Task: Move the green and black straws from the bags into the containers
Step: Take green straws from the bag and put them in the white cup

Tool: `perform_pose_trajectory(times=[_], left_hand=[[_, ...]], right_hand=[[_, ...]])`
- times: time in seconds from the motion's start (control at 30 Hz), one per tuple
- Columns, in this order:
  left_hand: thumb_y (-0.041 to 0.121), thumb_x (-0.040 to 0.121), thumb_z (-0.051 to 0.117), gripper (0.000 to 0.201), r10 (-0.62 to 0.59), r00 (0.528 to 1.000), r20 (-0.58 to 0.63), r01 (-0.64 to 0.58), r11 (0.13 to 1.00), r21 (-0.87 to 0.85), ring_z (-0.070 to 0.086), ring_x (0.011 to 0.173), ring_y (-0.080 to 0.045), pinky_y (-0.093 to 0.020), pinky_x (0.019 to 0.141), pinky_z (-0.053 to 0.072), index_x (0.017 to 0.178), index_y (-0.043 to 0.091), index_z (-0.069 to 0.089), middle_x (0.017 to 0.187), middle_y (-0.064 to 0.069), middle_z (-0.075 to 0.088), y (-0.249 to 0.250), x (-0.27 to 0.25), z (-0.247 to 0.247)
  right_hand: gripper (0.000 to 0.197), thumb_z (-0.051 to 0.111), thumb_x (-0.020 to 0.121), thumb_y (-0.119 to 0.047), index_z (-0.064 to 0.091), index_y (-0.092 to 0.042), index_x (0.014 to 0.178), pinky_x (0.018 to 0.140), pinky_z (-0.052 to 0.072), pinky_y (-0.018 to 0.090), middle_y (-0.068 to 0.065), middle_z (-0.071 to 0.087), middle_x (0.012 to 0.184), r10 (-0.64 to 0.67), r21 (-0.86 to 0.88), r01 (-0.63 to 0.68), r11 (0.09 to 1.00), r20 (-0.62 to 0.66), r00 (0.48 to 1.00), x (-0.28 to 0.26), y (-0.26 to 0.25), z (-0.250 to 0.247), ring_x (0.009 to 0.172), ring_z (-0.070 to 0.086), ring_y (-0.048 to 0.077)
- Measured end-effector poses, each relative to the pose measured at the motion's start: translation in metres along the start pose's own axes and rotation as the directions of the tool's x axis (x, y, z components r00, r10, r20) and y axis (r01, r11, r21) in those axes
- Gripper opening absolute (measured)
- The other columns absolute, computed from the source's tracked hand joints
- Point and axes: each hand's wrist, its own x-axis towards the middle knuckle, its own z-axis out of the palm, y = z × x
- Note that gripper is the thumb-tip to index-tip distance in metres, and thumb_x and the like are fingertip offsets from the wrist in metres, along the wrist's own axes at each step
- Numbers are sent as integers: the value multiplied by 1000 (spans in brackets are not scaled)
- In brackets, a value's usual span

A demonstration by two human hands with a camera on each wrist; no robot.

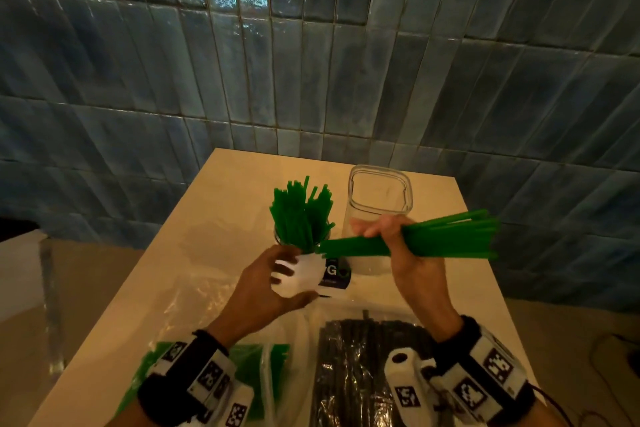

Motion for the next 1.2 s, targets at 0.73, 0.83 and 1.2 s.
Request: perform_pose_trajectory(times=[0.73, 0.83, 1.2], left_hand=[[35, 55, 88, 100, -51, 974, -221, 58, 998, 25, 53, 114, -19, -19, 88, 41, 132, 15, 27, 130, -4, 52, -23, 76, 20], [33, 56, 89, 102, -54, 969, -239, 74, 995, 72, 52, 116, -22, -20, 87, 39, 134, 12, 27, 130, -7, 52, -19, 76, 20], [33, 53, 89, 99, -67, 977, -202, 73, 997, 25, 59, 99, -14, -11, 73, 42, 130, 12, 31, 119, -2, 59, -19, 72, 12]], right_hand=[[42, 56, 89, -41, 61, -10, 62, 82, 52, 27, -2, 73, 79, 125, -439, -76, 895, 82, 989, 102, 31, 54, 80, 69, 6], [39, 55, 90, -40, 61, -14, 61, 79, 53, 24, -5, 71, 75, 58, -413, -35, 910, 44, 997, 111, 27, 53, 77, 69, 6], [35, 57, 87, -47, 70, -17, 98, 114, 13, 44, 0, 46, 138, 152, -719, -32, 694, 103, 983, 85, 89, 64, 131, 32, 18]])
